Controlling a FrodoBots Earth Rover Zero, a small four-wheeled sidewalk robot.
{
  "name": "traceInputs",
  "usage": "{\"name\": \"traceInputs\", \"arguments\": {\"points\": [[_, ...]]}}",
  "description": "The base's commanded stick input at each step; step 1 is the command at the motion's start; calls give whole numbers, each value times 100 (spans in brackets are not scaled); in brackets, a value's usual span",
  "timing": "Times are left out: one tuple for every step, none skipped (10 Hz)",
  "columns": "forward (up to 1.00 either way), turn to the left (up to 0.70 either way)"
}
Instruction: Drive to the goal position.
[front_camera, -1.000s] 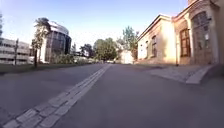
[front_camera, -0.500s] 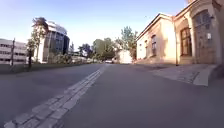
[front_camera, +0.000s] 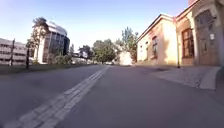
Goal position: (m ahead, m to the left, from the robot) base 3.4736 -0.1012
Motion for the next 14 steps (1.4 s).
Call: {"name": "traceInputs", "arguments": {"points": [[50, 0], [50, 0], [50, 0], [50, 0], [50, 0], [50, 0], [50, 0], [50, 0], [50, 0], [50, 0], [50, 0], [50, 0], [50, 0], [50, 0]]}}
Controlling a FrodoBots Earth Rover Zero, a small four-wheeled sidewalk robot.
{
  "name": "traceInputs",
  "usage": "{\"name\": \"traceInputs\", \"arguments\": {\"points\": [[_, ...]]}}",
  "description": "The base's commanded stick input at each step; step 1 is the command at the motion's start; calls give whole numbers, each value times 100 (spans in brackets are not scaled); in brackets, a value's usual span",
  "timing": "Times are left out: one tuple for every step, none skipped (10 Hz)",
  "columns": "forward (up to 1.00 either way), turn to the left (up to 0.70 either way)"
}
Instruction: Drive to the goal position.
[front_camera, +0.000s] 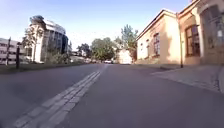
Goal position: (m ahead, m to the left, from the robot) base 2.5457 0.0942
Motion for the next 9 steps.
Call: {"name": "traceInputs", "arguments": {"points": [[50, 0], [50, 0], [50, 0], [50, 0], [50, 0], [50, 0], [50, 0], [50, 0], [50, 0]]}}
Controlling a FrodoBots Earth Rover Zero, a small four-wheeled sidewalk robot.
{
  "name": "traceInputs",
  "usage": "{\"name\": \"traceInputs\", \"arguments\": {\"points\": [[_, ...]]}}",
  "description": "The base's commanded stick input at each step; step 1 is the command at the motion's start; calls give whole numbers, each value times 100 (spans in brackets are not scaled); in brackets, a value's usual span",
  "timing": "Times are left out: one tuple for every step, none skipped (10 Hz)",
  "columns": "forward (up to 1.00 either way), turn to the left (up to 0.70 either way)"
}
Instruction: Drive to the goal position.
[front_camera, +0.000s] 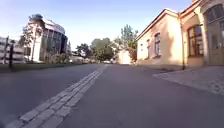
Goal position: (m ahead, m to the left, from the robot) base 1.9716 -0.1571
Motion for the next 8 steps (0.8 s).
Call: {"name": "traceInputs", "arguments": {"points": [[50, 0], [50, 0], [50, 0], [50, 0], [50, 0], [50, 0], [50, 0], [50, 0]]}}
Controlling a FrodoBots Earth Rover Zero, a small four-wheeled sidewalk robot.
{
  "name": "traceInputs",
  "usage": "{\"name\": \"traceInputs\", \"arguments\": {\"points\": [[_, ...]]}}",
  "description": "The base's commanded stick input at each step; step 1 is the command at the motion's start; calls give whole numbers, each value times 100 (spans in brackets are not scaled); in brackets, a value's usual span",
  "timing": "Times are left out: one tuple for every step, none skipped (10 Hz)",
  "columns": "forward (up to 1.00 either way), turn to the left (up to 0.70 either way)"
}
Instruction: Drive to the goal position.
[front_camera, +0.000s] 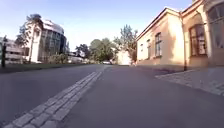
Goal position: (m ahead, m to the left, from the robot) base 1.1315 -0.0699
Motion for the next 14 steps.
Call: {"name": "traceInputs", "arguments": {"points": [[50, 0], [50, 0], [50, 0], [50, 0], [50, 0], [50, 0], [50, 0], [50, 0], [50, 0], [50, 0], [50, 0], [50, 0], [50, 0], [50, 0]]}}
